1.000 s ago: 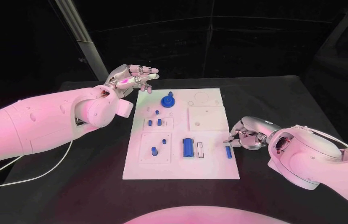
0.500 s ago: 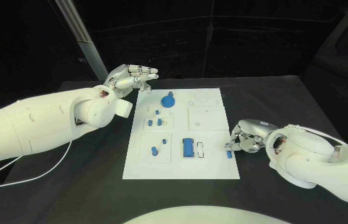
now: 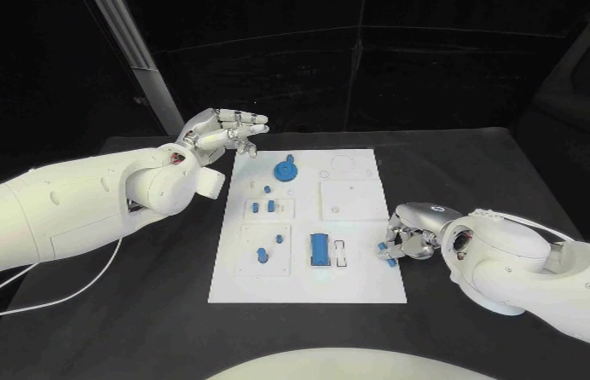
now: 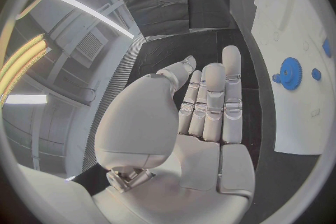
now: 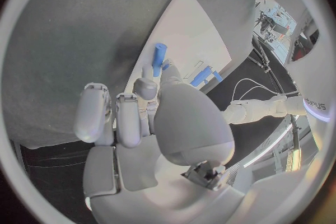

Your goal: Assemble the parts on the task board

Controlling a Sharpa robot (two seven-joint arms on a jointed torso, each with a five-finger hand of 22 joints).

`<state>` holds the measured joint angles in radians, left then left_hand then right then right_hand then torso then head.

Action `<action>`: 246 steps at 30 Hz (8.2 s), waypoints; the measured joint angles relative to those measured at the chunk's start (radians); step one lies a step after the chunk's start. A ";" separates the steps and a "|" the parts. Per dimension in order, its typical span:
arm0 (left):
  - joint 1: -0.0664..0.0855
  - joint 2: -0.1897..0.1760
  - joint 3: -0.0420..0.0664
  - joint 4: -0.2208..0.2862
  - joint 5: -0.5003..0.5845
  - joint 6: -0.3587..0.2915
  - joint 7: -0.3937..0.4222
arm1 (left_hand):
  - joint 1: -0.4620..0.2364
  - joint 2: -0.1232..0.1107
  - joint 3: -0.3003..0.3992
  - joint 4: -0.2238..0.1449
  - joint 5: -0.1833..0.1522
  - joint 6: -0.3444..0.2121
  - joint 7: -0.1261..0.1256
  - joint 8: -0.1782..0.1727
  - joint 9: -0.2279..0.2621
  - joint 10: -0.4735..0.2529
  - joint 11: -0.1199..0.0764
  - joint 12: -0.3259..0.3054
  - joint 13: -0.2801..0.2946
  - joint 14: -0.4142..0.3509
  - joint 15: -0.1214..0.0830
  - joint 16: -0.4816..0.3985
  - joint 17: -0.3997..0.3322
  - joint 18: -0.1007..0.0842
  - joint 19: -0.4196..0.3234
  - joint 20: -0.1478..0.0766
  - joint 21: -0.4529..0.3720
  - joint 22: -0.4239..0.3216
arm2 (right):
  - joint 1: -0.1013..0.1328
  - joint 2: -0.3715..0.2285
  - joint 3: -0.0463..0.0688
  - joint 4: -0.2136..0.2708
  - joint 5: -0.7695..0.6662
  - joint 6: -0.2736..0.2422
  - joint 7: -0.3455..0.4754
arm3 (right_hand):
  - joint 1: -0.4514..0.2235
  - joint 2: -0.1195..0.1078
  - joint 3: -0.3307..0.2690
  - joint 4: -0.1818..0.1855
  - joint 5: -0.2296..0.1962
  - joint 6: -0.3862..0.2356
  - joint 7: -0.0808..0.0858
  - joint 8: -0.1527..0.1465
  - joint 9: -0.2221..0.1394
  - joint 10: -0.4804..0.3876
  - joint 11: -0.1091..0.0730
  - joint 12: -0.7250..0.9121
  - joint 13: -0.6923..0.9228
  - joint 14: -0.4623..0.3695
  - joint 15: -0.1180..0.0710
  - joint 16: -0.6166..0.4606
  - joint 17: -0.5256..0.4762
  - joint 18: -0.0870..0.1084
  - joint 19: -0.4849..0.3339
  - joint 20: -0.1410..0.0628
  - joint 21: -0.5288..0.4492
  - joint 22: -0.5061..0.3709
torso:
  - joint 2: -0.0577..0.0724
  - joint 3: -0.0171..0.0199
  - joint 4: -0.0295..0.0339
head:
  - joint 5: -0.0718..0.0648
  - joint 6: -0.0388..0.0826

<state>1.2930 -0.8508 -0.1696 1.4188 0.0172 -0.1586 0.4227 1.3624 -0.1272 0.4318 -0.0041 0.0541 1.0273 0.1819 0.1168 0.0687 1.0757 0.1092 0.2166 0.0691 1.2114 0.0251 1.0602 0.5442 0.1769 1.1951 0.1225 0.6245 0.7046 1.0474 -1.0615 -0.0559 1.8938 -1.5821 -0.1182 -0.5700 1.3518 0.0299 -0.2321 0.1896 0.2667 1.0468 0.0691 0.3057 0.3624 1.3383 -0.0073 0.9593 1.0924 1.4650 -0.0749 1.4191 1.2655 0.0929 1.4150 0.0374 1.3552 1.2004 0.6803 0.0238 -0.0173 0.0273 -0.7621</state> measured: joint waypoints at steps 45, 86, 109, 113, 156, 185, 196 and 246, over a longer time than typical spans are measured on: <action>0.000 -0.002 -0.002 0.002 0.000 0.002 0.000 | 0.005 0.005 0.000 0.000 0.000 0.000 0.000 0.000 0.000 0.000 0.000 0.004 0.000 -0.004 -0.004 0.000 -0.001 0.000 0.000 0.000 0.000 -0.001 | -0.010 0.040 -0.001 0.037 0.128 -0.156 0.063 | 0.021 -0.054 0.320 0.052 0.233 0.054 0.000 -0.121 -0.036 0.029 -0.007 0.005 0.030 0.000 0.000 0.016 0.043 -0.016 0.019 -0.011 0.023 0.047 | 0.000 -0.0012 0.0008 | 0.005 -0.001; 0.000 -0.003 -0.002 0.009 0.000 0.001 -0.001 | 0.005 0.005 0.000 0.000 0.000 0.000 0.000 0.000 0.000 0.000 0.000 0.004 0.000 -0.004 -0.004 0.000 -0.004 0.000 0.000 0.000 0.000 -0.001 | -0.010 0.171 -0.001 -0.038 0.280 -0.154 -0.011 | -0.066 -0.078 0.343 0.083 0.255 0.121 -0.032 -0.105 -0.008 0.072 -0.021 0.051 0.073 0.000 -0.015 0.031 0.043 -0.016 0.033 -0.018 0.042 0.078 | 0.000 -0.0009 0.0003 | 0.017 -0.015; 0.000 -0.005 -0.002 0.010 0.000 0.001 -0.002 | 0.005 0.005 0.000 0.000 0.000 0.000 0.000 0.000 0.000 0.000 0.000 0.004 0.000 -0.004 -0.004 0.000 -0.005 0.000 0.000 0.000 0.000 -0.002 | -0.010 0.169 -0.001 -0.040 0.232 -0.111 -0.032 | -0.166 -0.081 0.286 0.088 0.171 0.129 -0.024 -0.113 0.001 0.079 -0.021 0.055 0.081 0.000 -0.015 0.035 0.042 -0.016 0.033 -0.018 0.042 0.080 | 0.000 -0.0007 -0.0010 | 0.019 -0.015; 0.000 -0.005 -0.002 0.010 0.000 0.001 -0.002 | 0.005 0.005 0.000 0.000 0.000 0.000 0.000 0.000 0.000 0.000 0.000 0.004 0.000 -0.004 -0.004 0.000 -0.006 0.000 0.000 0.000 0.000 -0.002 | -0.010 0.162 -0.001 -0.036 0.225 -0.118 -0.031 | -0.229 -0.072 0.232 0.098 0.036 0.129 -0.024 -0.115 0.006 0.079 -0.021 0.051 0.085 0.000 -0.015 0.035 0.042 -0.015 0.033 -0.018 0.042 0.080 | 0.000 -0.0003 -0.0010 | 0.019 -0.013; 0.000 -0.003 -0.002 0.006 0.000 0.002 -0.005 | 0.005 0.005 -0.005 0.000 0.000 0.000 0.000 0.000 0.000 0.000 0.000 0.004 0.000 -0.004 -0.004 0.000 -0.006 0.000 0.000 0.000 -0.004 -0.002 | -0.010 0.146 0.000 -0.053 0.221 -0.011 0.049 | -0.082 -0.003 0.128 -0.002 -0.126 0.129 -0.024 -0.124 0.029 0.082 -0.018 0.043 0.106 0.000 -0.015 0.035 0.042 -0.016 0.033 -0.018 0.042 0.086 | 0.001 -0.0009 0.0002 | 0.019 -0.014; 0.000 0.006 -0.008 -0.010 0.022 0.004 -0.007 | 0.001 0.008 -0.017 0.006 0.000 0.000 0.000 0.000 0.000 -0.002 0.002 0.008 0.000 -0.013 0.001 -0.009 -0.023 0.000 0.000 0.000 -0.008 -0.007 | 0.057 0.086 0.001 -0.248 0.662 -0.091 0.444 | 0.095 0.053 0.078 -0.081 -0.143 -0.023 0.062 -0.222 0.004 -0.179 0.057 -0.630 -0.384 -0.160 0.048 -0.659 -0.686 0.086 -0.286 0.039 -0.590 -0.668 | -0.018 -0.0080 -0.0013 | -0.008 0.041; -0.001 0.072 -0.023 -0.110 0.100 0.023 -0.002 | -0.029 0.002 -0.083 0.033 0.003 -0.041 -0.016 -0.009 -0.003 -0.020 0.009 0.004 -0.005 -0.196 0.027 -0.292 -0.174 0.000 -0.186 0.024 -0.177 -0.109 | 0.072 0.236 0.014 -0.547 1.150 -0.113 0.825 | 0.126 0.065 0.061 -0.133 -0.168 -0.124 0.126 -0.240 -0.115 -0.263 0.156 -0.890 -0.824 -0.428 0.191 -1.239 -1.044 0.086 -0.482 0.187 -1.098 -1.006 | -0.050 -0.0172 -0.0109 | -0.024 0.142; -0.245 0.071 0.168 0.149 0.010 -0.571 0.071 | -1.086 0.127 -0.421 0.004 -0.050 -0.827 -0.181 -0.113 -0.068 -0.869 -0.107 -0.213 -0.068 -1.028 -0.024 -1.046 -0.543 -0.155 -1.046 -0.111 -0.620 -0.677 | 0.001 0.282 0.055 -0.327 1.568 -0.620 1.068 | -1.059 -0.029 0.226 -0.189 -0.261 -0.857 -0.066 -0.302 -0.361 -1.118 0.009 -0.956 -1.091 -1.230 0.075 -1.414 -1.264 -0.071 -1.201 -0.032 -1.348 -1.199 | -0.136 -0.0239 0.0173 | -0.027 0.162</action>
<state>1.0482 -0.7797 -0.0016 1.5677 0.0271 -0.7300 0.4933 0.2765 0.0001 0.0111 0.0000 0.0038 0.1999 0.0013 0.0043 0.0012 0.2067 0.0019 0.0036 0.0012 0.1832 0.0016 0.0145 0.0016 0.0215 0.1495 0.0110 0.0045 0.0280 1.0482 -0.7798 -0.0012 1.5673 -0.0138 -0.7379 0.4979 0.2925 0.0010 -0.0064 0.0001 0.0057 0.1900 0.0030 0.0039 0.0018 0.2205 0.0020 0.0036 0.0013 0.2348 0.0000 0.0047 0.0010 0.0221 0.2140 0.0056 0.0068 0.0013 0.5443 -0.0001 0.0000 0.0001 -0.6001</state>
